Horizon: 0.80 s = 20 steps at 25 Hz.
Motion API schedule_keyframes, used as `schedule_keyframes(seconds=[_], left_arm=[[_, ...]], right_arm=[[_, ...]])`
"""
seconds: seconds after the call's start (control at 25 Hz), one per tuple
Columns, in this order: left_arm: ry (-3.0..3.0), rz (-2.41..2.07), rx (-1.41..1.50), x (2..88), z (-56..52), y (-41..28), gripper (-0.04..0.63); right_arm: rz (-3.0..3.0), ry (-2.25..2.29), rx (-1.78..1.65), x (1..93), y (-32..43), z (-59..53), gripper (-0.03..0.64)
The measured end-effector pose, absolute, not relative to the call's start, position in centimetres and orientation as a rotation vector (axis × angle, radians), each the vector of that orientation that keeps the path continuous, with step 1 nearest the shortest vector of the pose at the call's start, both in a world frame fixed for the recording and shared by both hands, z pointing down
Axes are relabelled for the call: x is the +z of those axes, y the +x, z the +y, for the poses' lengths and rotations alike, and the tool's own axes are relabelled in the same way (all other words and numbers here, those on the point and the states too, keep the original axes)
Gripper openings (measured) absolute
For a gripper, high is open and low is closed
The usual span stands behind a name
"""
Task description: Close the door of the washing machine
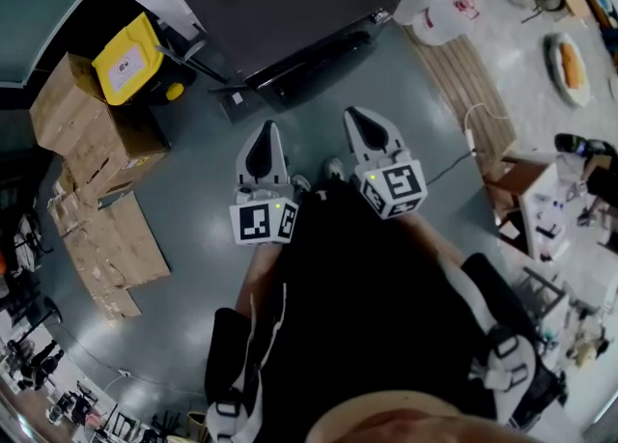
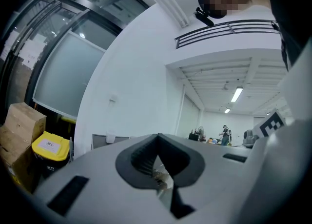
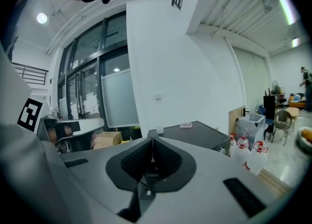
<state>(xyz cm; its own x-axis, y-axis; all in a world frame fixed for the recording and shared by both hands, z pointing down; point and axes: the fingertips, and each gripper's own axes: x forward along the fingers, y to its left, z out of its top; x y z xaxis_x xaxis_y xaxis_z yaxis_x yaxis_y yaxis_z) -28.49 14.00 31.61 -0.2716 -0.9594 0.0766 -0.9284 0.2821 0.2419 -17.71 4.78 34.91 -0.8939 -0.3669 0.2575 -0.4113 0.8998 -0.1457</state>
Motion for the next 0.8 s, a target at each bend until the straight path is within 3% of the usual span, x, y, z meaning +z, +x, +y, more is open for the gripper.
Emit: schedule_keyframes(seconds=[0.8], left_arm=[[1.778,-2.337,-0.208,31.2,12.7,-28.8,0.005]], right_arm=[[-2.807,0.594,0.335,36.1,-18.2,3.9,0.008]])
